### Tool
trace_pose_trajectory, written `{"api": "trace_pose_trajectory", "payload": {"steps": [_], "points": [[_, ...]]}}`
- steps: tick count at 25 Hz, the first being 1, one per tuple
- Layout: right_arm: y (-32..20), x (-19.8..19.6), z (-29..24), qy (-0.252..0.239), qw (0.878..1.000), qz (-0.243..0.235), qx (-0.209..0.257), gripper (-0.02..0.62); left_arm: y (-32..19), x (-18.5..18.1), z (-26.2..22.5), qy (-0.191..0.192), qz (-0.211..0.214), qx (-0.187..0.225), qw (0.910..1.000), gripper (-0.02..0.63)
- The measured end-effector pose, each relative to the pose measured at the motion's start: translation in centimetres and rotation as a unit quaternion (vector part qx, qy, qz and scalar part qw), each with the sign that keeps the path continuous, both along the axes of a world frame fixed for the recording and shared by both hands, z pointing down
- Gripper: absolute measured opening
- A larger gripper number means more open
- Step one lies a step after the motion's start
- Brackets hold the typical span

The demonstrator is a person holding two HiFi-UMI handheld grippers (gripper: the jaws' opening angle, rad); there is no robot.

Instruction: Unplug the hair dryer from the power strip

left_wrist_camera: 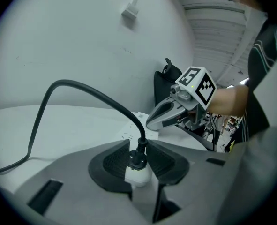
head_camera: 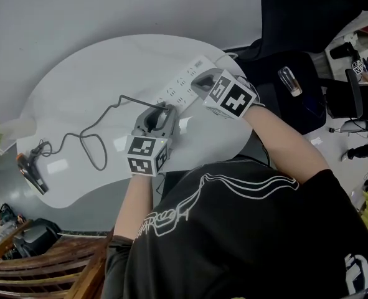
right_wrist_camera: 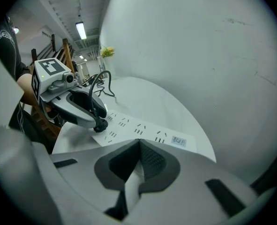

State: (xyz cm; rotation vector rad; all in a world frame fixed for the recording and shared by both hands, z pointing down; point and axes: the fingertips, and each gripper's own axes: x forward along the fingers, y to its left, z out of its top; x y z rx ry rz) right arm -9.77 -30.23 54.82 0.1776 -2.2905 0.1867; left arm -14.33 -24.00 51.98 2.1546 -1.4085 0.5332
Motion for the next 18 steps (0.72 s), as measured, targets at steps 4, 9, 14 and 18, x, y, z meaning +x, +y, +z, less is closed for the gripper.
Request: {"api": "trace_pose_trajectory", "payload": {"steps": [4,9,14,18], "points": [[0.30,-0.03,-0.02,0.017,1.000,-0.008,-0.005,-0.003,0.08,0.36,-0.09,-0.035,0.011,0.016,0.9992,0.057],[0.44,-0.07,0.01,0.032,0.999,-0.012,-0.004,-0.005,0.16,0.39,-0.16,-0.055,0.027,0.019,0.9979,0.049],[0.45,0.01,0.16,0.041,0.999,-0.013,-0.005,-0.005,0.09,0.41,-0.06,-0.042,0.035,0.012,0.9984,0.048],[0.47,0.01,0.17,0.047,0.999,-0.012,-0.012,-0.005,0.10,0.49,-0.12,-0.056,0.048,0.009,0.9972,0.046]]}}
